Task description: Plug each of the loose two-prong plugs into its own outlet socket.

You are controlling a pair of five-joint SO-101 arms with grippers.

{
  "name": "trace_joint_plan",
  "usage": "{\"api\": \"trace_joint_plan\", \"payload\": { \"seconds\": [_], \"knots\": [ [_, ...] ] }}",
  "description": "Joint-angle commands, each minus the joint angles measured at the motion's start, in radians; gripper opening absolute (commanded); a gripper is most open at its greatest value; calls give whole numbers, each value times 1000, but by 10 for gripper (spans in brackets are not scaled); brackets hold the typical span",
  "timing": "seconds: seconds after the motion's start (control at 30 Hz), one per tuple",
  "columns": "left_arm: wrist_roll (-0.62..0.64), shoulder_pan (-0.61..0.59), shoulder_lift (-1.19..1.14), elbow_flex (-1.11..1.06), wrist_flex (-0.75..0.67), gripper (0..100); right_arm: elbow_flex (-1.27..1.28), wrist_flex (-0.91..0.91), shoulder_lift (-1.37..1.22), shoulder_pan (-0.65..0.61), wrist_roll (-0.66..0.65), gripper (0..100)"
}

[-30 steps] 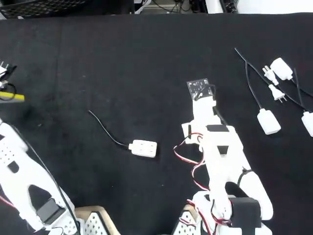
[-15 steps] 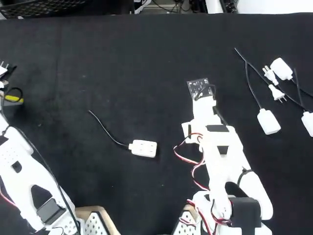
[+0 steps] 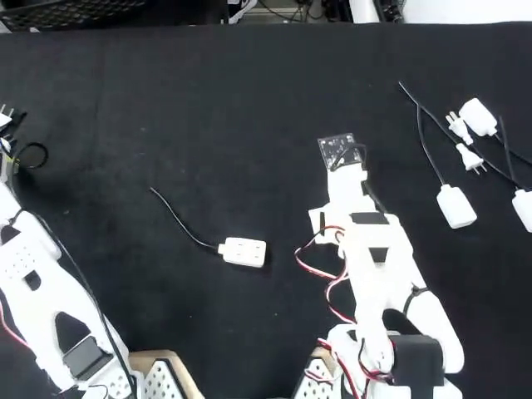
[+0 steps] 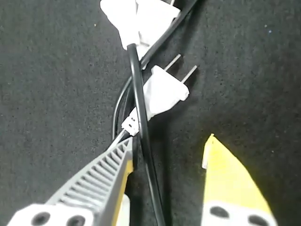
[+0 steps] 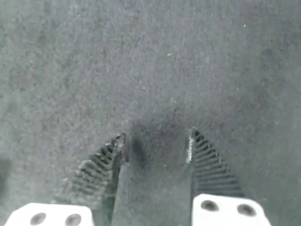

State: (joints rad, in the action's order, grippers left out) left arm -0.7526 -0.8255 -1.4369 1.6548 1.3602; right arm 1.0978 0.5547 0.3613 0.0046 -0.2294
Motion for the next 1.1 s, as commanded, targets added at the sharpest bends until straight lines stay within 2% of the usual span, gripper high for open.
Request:
{"api": "trace_joint_plan", "payload": {
  "seconds": [0.0,0.17,0.33,0.47,0.67,0.87,1.07],
  "knots": [
    [-11,-8,2,7,23,238,-4,-12,27,8,-2,201],
    [-11,-10,2,1,23,219,-4,-14,27,8,-2,201],
    [-11,-12,8,4,23,27,-4,-14,27,8,-2,201],
    [-11,-16,8,4,40,37,-4,-14,27,8,-2,201],
    [-129,-2,61,7,241,28,-5,-15,27,8,-2,201],
    [-132,15,176,8,353,28,-5,-15,27,8,-2,201],
    [-132,16,265,7,399,27,-5,-15,27,8,-2,201]
  ]
}}
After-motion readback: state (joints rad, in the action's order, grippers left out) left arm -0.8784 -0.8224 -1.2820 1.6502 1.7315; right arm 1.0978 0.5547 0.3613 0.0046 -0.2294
